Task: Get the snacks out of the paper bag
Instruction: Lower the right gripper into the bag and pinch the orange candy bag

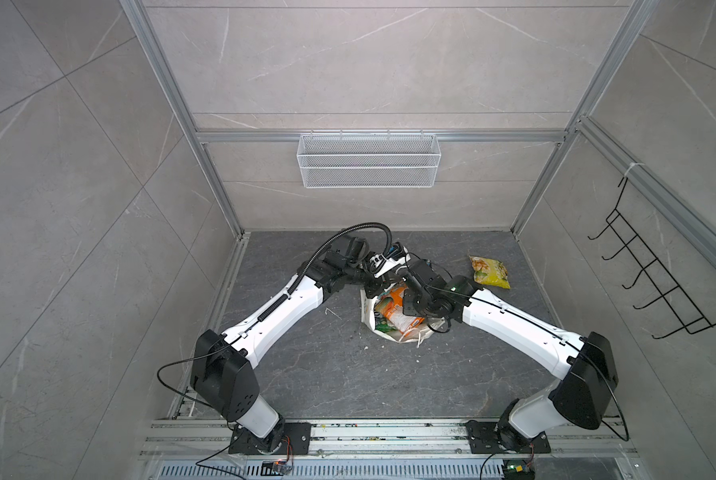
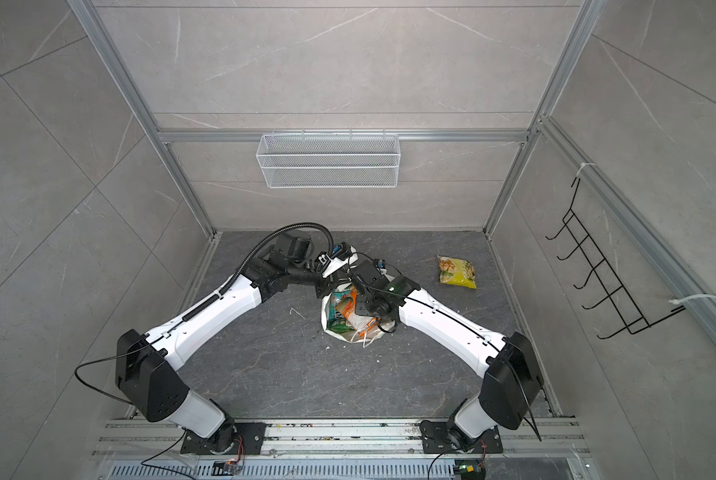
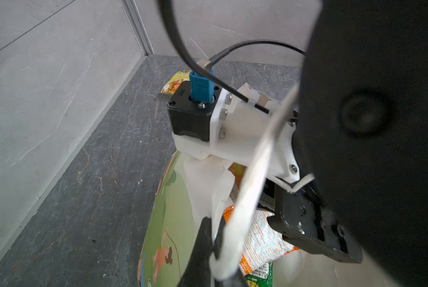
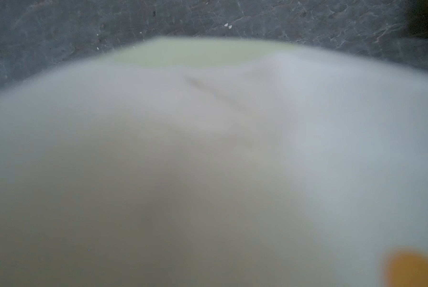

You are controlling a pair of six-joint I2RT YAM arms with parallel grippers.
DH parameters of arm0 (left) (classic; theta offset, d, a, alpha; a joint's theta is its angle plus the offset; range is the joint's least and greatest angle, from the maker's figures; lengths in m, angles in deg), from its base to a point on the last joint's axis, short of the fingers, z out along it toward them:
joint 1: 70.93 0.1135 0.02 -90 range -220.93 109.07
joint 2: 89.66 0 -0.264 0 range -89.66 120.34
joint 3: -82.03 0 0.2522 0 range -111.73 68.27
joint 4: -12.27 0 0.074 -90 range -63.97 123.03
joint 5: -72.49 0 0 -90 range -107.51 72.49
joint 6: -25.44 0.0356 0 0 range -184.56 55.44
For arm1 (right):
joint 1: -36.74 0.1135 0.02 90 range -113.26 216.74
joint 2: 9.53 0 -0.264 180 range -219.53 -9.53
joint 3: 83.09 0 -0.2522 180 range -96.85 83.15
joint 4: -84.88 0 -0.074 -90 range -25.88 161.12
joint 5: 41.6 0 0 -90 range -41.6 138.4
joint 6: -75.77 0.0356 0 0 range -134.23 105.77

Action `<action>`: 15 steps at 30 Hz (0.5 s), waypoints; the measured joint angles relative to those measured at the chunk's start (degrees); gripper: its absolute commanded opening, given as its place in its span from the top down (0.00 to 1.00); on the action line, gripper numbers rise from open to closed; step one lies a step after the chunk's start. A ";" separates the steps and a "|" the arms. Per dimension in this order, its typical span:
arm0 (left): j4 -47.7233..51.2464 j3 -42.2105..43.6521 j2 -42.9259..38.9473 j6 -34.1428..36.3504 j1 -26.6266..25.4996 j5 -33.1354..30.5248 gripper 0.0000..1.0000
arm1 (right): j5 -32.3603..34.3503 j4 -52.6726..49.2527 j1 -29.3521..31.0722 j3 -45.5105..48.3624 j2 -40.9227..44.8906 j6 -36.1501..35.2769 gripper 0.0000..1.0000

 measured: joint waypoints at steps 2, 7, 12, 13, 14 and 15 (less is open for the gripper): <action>-0.02 0.04 0.00 0.00 0.00 0.02 1.00 | -0.26 0.20 0.00 -0.35 0.00 -0.63 0.70; -0.90 0.39 -0.09 0.00 -0.13 0.00 1.00 | -0.09 -1.11 0.11 -2.49 1.03 -2.08 0.60; -1.51 0.59 -0.09 0.00 -0.15 0.00 1.00 | 0.76 -5.49 0.11 -2.95 4.68 -1.57 0.52; -1.60 0.59 -0.09 -0.02 -0.15 -0.04 1.00 | 0.90 -6.54 0.11 -3.02 5.22 -1.31 0.52; -1.66 0.59 -0.09 0.00 -0.15 -0.07 1.00 | 0.90 -7.72 0.11 -3.10 5.70 -0.92 0.51; -1.70 0.59 -0.09 0.00 -0.15 -0.13 1.00 | 0.90 -8.92 0.11 -3.10 6.12 -0.46 0.51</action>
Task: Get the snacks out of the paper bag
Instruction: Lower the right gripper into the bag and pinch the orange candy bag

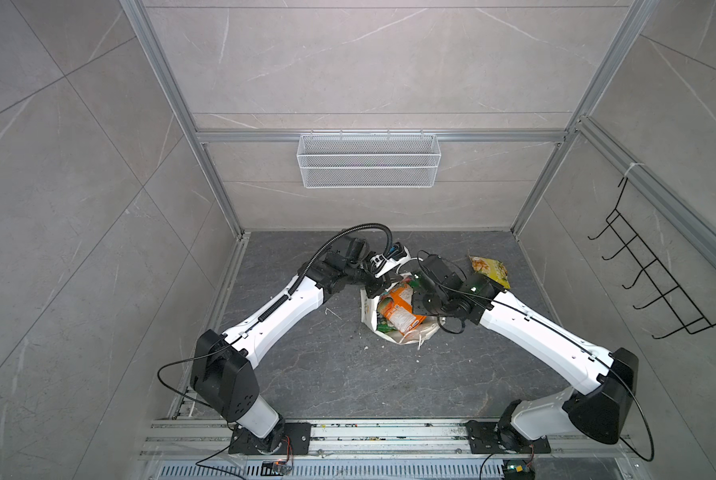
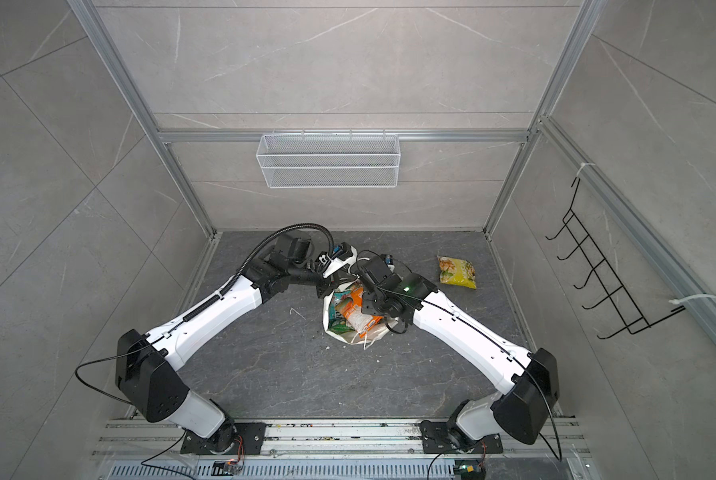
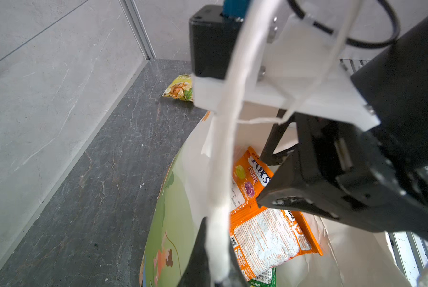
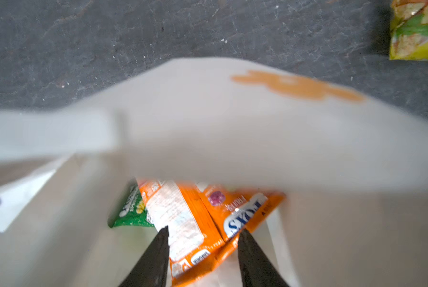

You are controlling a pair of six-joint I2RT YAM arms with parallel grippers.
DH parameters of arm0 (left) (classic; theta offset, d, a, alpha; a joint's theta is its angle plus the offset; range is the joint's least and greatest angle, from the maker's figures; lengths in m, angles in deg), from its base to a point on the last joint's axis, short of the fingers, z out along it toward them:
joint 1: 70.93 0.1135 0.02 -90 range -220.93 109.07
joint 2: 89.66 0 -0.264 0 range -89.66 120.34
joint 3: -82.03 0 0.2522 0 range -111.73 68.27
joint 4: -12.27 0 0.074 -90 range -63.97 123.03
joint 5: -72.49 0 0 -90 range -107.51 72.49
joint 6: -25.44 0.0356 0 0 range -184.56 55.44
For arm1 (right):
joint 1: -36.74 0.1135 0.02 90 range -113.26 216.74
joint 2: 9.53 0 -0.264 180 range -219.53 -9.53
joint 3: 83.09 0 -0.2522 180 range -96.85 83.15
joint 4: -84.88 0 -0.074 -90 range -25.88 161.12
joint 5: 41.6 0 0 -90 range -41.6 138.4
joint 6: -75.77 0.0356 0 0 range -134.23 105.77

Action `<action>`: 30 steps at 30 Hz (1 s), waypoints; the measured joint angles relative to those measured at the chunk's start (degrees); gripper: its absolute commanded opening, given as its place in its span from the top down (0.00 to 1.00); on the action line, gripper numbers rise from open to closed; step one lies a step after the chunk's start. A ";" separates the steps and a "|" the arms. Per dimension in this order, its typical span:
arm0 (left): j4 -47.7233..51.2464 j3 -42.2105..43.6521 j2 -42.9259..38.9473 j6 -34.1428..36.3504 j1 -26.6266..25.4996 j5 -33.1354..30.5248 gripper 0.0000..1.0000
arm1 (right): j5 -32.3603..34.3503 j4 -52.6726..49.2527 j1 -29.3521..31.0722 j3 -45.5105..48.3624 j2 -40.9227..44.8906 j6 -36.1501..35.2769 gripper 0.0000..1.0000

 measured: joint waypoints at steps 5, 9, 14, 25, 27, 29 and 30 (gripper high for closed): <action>-0.11 0.00 0.02 0.00 0.00 -0.07 1.00 | -0.24 -4.96 0.04 0.00 0.26 2.01 0.49; -0.85 0.17 0.02 0.00 0.00 -0.09 1.00 | -0.42 -8.24 0.37 -0.87 -0.96 3.48 0.45; -1.42 0.35 0.07 0.00 0.00 -0.11 1.00 | -1.14 -11.23 0.70 -4.20 -5.09 4.92 0.43; -3.48 1.44 0.07 0.00 0.00 -0.26 1.00 | -3.50 -6.16 0.92 -1.92 -7.19 6.95 0.52; -3.50 1.44 0.07 0.00 0.00 -0.26 1.00 | -3.50 -3.89 0.92 -0.61 -6.80 7.37 0.53; -3.50 1.44 0.07 -0.02 0.00 -0.26 1.00 | -3.48 -1.57 0.90 0.17 -6.64 7.63 0.58; -3.50 1.44 0.07 -0.02 0.00 -0.28 1.00 | -3.43 -0.57 0.92 0.48 -6.60 7.80 0.61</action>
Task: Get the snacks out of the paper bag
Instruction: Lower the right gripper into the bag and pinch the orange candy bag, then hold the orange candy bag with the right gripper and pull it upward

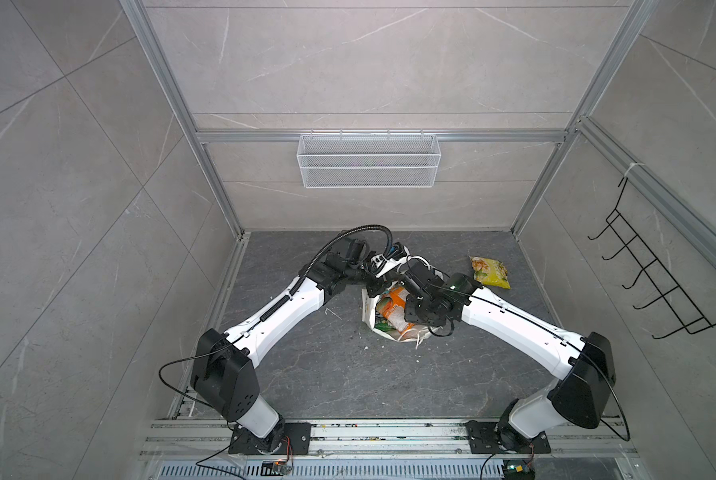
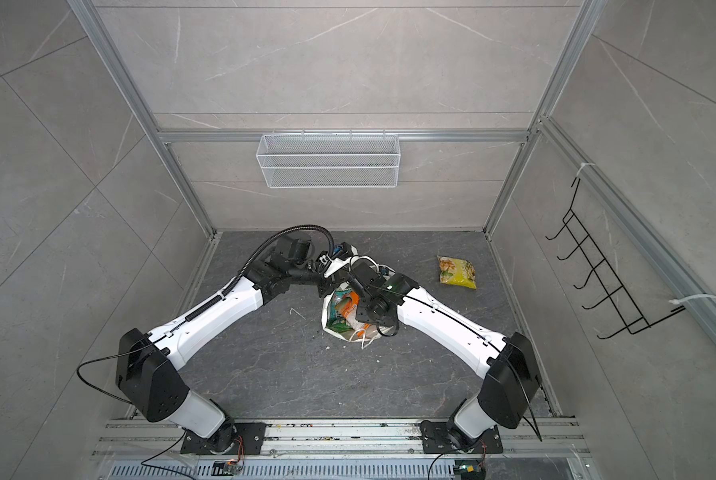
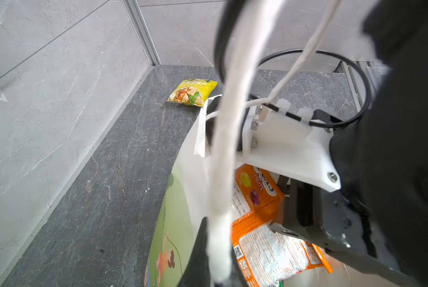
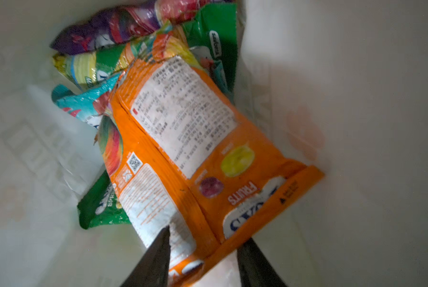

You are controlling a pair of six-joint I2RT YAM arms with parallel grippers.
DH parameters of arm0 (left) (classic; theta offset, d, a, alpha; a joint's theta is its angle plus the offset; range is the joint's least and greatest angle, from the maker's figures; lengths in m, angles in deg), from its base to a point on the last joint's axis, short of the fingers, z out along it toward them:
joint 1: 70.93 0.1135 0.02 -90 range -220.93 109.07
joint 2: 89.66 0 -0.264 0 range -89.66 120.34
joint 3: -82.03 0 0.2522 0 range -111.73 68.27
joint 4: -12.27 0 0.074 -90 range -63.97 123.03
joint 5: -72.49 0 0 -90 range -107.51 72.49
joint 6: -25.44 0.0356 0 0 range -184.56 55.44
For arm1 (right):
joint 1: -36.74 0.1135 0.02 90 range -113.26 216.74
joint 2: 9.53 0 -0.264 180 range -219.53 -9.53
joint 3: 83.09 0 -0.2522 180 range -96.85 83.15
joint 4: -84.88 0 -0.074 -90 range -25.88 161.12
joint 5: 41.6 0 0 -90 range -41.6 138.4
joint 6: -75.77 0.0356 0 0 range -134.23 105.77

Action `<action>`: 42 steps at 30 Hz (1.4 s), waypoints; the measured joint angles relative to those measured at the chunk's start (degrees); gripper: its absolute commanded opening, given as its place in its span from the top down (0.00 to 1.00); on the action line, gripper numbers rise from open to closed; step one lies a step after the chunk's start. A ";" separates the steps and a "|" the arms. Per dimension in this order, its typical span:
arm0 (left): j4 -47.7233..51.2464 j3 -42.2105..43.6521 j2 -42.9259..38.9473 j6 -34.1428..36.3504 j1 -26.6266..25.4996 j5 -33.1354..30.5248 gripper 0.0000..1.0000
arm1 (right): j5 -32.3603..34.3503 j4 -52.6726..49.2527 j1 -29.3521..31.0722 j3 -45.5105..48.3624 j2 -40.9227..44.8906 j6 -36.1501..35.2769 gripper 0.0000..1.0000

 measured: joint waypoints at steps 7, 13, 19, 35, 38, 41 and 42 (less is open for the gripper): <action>-0.31 0.00 0.00 -0.04 0.00 -0.48 1.00 | 0.42 7.32 -0.02 3.45 1.16 0.37 0.82; -0.55 0.00 0.07 -0.48 0.00 -0.94 1.00 | 1.01 11.30 0.00 4.87 1.40 0.35 0.96; -0.70 0.00 0.09 -0.72 0.00 -0.92 1.00 | 1.60 13.97 0.00 6.93 3.28 -0.24 1.00; -0.76 0.00 0.17 -1.42 -0.33 -0.87 1.00 | 1.42 22.56 -0.02 7.85 12.15 -10.82 1.00; -0.83 0.00 0.17 -1.46 -0.33 -0.85 1.00 | 0.96 23.04 -0.02 8.15 13.68 -12.00 1.00; -1.05 0.00 0.17 -1.46 -0.37 -0.83 1.00 | 0.85 23.15 -0.02 8.15 14.53 -12.68 1.00; -1.05 0.00 0.17 -1.49 -0.42 -0.83 1.00 | 0.85 23.15 -0.02 8.15 14.60 -12.94 1.00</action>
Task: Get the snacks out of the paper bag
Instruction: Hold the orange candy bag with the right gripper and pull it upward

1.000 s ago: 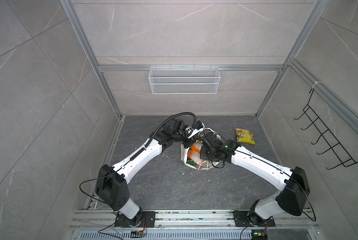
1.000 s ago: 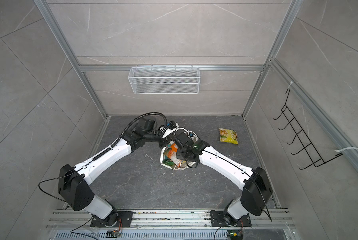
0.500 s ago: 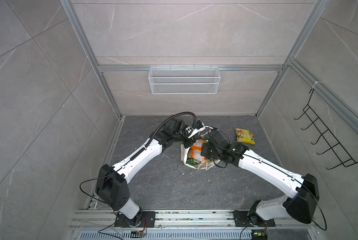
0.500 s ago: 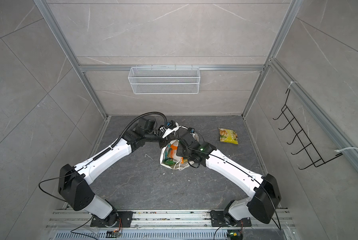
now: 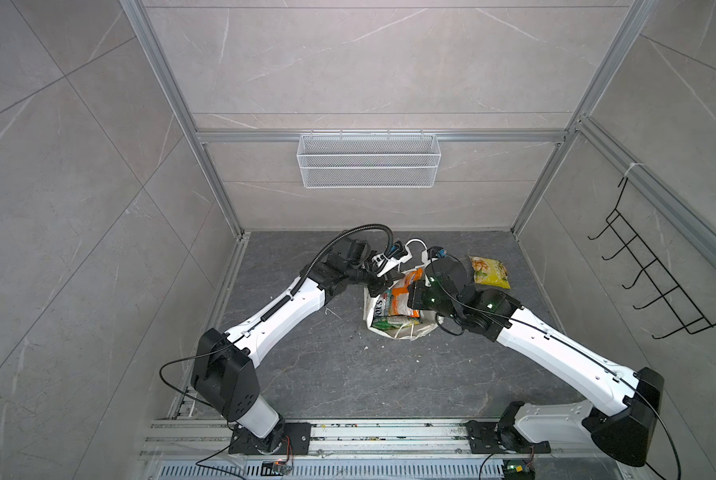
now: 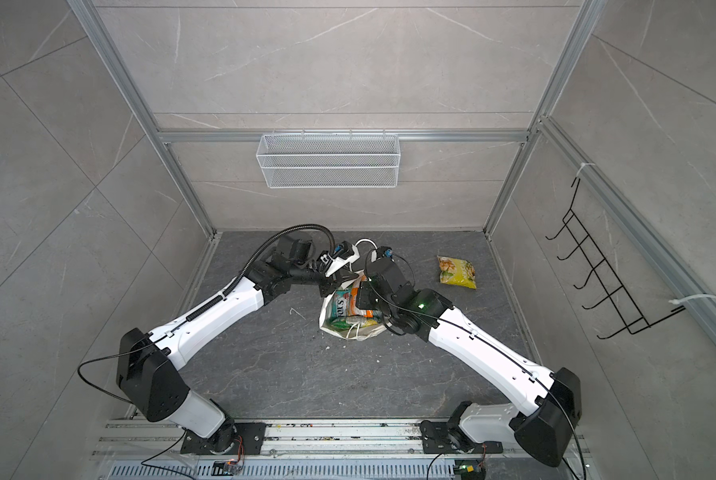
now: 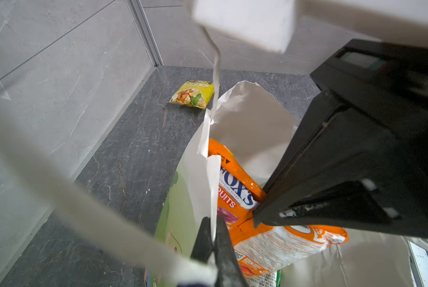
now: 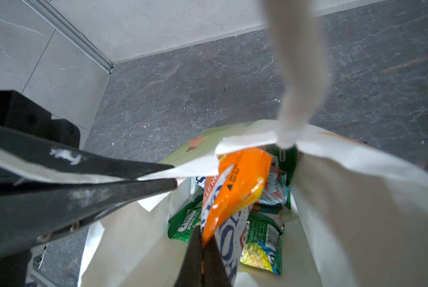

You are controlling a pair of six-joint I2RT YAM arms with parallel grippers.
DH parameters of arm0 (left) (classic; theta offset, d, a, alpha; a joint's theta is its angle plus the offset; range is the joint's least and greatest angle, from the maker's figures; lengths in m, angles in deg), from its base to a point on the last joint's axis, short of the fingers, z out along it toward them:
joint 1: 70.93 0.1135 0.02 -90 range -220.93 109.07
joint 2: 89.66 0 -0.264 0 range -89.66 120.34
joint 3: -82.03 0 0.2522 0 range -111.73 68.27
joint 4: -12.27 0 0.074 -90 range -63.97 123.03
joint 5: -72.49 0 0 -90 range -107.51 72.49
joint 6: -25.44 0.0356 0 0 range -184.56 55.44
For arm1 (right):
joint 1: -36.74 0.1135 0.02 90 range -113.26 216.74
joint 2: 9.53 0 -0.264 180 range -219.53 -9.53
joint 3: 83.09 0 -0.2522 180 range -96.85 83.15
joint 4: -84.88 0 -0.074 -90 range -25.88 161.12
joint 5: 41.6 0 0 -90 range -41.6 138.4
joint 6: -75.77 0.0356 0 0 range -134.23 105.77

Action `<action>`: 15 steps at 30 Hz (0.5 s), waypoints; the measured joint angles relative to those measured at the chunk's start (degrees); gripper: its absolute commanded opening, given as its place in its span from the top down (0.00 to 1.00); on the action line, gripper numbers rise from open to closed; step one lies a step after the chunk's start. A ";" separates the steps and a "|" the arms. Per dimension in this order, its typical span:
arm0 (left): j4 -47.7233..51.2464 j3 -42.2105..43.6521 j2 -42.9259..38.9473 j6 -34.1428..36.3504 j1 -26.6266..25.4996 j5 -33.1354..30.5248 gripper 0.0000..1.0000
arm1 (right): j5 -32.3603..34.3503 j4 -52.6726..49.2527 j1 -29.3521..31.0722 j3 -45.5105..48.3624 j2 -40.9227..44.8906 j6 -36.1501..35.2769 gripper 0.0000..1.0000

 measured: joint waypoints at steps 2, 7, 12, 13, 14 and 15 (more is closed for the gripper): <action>-0.02 0.00 0.00 0.00 -0.02 0.00 1.00 | -0.02 0.00 0.00 0.04 0.09 -0.46 1.00; -0.07 0.00 0.02 -0.11 -0.07 0.00 1.00 | -0.02 -0.28 0.00 0.57 0.24 -0.81 0.92; -0.20 0.00 0.02 -0.44 -0.07 0.00 1.00 | 0.17 -1.16 0.00 0.59 -0.37 -0.55 0.89; -0.20 0.00 0.02 -0.48 -0.07 0.02 1.00 | 0.22 -1.31 -0.02 0.59 -0.74 -0.42 0.88; -0.20 0.00 0.02 -0.48 -0.07 0.00 1.00 | 0.22 -1.42 -0.07 0.61 -1.11 -0.28 0.86; -0.20 0.00 0.02 -0.48 -0.07 0.00 1.00 | 0.20 -1.51 -0.09 0.74 -1.51 -0.09 0.85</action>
